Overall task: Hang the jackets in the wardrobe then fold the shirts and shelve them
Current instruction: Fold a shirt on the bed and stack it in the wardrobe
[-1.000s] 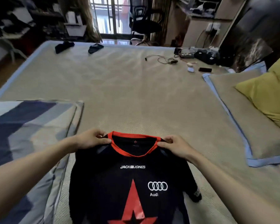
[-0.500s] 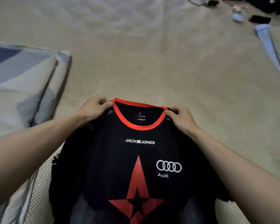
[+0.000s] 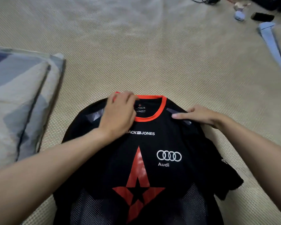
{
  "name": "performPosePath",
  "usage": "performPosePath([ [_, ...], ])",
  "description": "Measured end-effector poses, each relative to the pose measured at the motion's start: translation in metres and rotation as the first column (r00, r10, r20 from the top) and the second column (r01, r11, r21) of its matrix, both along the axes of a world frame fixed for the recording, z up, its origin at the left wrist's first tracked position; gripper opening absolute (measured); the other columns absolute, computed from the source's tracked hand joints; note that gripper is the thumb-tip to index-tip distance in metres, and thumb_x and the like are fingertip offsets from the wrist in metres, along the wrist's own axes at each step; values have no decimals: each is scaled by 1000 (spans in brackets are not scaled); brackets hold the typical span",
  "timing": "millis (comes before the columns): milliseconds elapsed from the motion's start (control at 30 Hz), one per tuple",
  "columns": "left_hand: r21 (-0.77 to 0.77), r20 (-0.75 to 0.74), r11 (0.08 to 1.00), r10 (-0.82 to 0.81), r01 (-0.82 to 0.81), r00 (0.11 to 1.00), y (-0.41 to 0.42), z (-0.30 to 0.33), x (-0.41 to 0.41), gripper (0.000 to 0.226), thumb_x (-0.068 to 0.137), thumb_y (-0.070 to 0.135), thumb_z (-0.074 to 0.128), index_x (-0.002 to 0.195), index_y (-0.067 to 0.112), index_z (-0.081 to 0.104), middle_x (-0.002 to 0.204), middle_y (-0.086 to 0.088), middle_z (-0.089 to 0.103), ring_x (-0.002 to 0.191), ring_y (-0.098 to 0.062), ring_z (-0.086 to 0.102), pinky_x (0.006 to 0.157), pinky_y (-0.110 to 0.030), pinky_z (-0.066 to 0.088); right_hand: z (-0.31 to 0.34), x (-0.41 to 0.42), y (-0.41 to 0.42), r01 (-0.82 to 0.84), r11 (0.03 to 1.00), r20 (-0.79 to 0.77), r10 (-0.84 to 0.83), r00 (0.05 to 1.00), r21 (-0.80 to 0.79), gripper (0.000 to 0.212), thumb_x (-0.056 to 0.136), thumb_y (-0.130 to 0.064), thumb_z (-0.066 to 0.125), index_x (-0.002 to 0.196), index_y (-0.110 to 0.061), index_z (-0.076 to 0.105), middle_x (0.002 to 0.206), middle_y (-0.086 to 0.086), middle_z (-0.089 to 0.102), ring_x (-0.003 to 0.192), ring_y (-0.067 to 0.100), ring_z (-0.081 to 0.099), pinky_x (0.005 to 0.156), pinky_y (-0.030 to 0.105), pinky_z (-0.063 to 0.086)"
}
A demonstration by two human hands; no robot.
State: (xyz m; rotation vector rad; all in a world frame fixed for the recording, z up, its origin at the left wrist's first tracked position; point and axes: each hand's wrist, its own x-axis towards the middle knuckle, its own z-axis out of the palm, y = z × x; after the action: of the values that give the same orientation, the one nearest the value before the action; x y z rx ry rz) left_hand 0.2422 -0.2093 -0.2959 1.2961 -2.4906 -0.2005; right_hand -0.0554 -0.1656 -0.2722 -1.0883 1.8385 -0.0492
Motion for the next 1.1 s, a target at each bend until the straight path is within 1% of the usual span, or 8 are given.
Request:
performPosePath([
  [100,78,82,934,-353,347,932,73,-18,-45,53,90,31,46,139,13,55,148,-4,51,136,-23,48,115,-47,35,18,-37,32,-141,946,120,110,987,292,40,69,-53,86,71,-14,78,83,1,79,78,16,75,75,26,54],
  [233,260,146,916,-351,306,925,131,-51,-81,65,101,49,32,159,19,27,167,0,20,155,-19,17,124,-54,15,23,-79,76,-84,923,232,-6,973,375,42,79,-38,85,105,-6,79,113,13,77,110,28,72,109,43,48],
  [467,244,256,934,-321,260,912,136,-56,-86,67,102,53,27,161,22,19,169,2,11,156,-17,9,123,-55,13,7,-103,110,347,929,129,-331,935,-127,56,83,-55,76,77,-1,62,75,10,65,70,19,62,71,37,50],
  [567,224,271,943,-303,247,914,136,-55,-87,68,101,53,27,160,22,19,169,2,12,156,-17,10,123,-56,14,-2,-108,125,351,932,148,-336,930,-91,56,72,-52,87,102,-6,74,93,8,78,87,18,75,83,39,60],
  [733,267,317,942,-285,203,905,140,-49,-91,68,100,53,26,160,21,21,168,3,14,155,-17,11,123,-57,15,0,-127,162,335,942,153,-326,933,-36,23,78,-27,87,90,-8,80,82,4,78,72,14,73,66,26,54],
  [933,182,263,968,-215,171,940,111,-25,-111,64,94,49,29,147,18,49,154,1,46,139,-21,47,115,-51,31,-18,-127,180,714,632,315,-640,701,-302,20,82,-24,84,81,-7,73,68,1,65,64,19,61,59,30,47],
  [1000,173,284,972,-202,157,937,87,-16,-119,70,95,51,18,155,22,36,163,4,33,148,-17,33,122,-49,19,-19,-115,180,853,486,505,-697,509,-189,29,79,-15,86,102,-4,72,85,6,75,71,14,73,59,23,55],
  [1100,296,339,949,-211,109,917,56,-19,-127,68,100,54,13,161,27,8,169,9,3,155,-10,2,125,-48,-2,-27,-102,187,861,497,569,-681,461,-103,42,72,1,86,110,-4,70,100,12,79,91,25,77,74,30,61],
])
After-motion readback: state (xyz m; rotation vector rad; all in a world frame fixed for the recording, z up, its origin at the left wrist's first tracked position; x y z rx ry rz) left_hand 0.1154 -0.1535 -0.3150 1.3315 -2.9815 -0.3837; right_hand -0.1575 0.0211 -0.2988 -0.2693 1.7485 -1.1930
